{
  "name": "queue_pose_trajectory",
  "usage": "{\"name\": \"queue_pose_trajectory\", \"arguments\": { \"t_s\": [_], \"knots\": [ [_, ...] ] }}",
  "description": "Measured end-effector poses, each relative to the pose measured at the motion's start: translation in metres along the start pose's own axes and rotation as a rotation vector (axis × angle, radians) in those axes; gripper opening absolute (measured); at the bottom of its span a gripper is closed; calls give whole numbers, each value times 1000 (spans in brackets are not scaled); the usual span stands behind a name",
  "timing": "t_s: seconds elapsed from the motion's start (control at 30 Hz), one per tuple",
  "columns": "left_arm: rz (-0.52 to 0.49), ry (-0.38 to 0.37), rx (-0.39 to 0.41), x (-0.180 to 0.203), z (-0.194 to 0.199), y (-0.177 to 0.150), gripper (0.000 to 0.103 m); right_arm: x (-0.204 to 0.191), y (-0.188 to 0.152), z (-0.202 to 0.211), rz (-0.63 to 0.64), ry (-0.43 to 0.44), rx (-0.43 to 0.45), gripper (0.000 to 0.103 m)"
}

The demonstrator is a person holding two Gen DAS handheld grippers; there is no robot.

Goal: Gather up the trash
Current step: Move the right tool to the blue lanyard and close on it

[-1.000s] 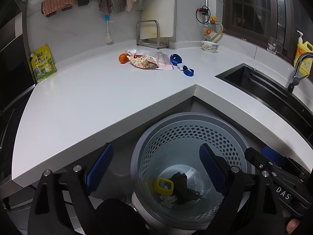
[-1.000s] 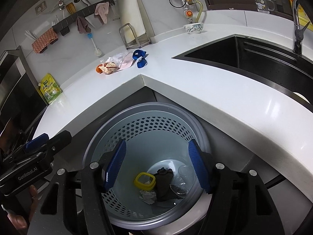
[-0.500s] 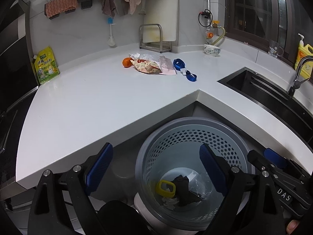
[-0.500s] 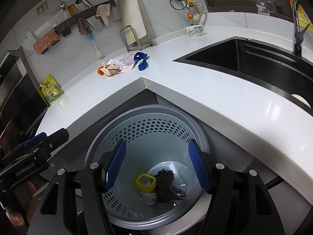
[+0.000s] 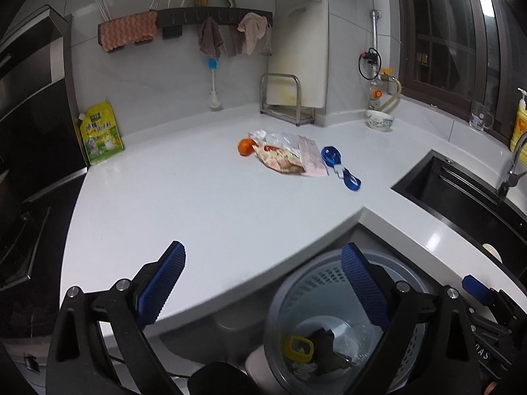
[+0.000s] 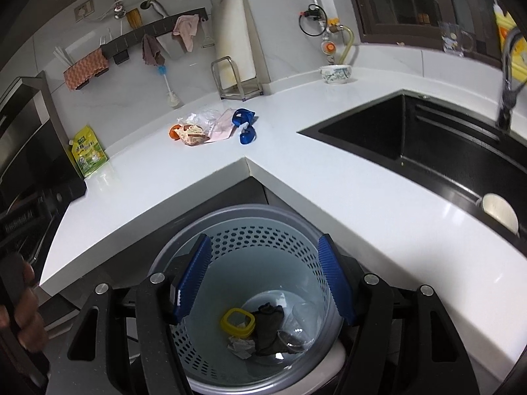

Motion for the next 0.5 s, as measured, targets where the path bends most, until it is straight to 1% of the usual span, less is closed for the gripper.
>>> {"name": "queue_pose_trajectory", "arguments": {
  "t_s": [0.13, 0.23, 0.5],
  "knots": [
    [0, 9, 17, -7, -10, 19, 96, -2, 11, -14, 7, 13, -10, 65],
    [-2, 13, 21, -12, -21, 27, 96, -2, 20, -27, 12, 18, -18, 65],
    [42, 38, -43, -27, -72, 26, 96, -1, 44, -73, 25, 34, -42, 65]
  ]
}}
Point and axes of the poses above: each gripper's, at about its wrist camera, not at the fingertips, and z roughly against the way its jaws point, x to its right, y to its top, the point moved 9 cm from there along -z, roughly the way its jaws point, and after that the axes turned 12 degrees about x, right-handed, at the moved point
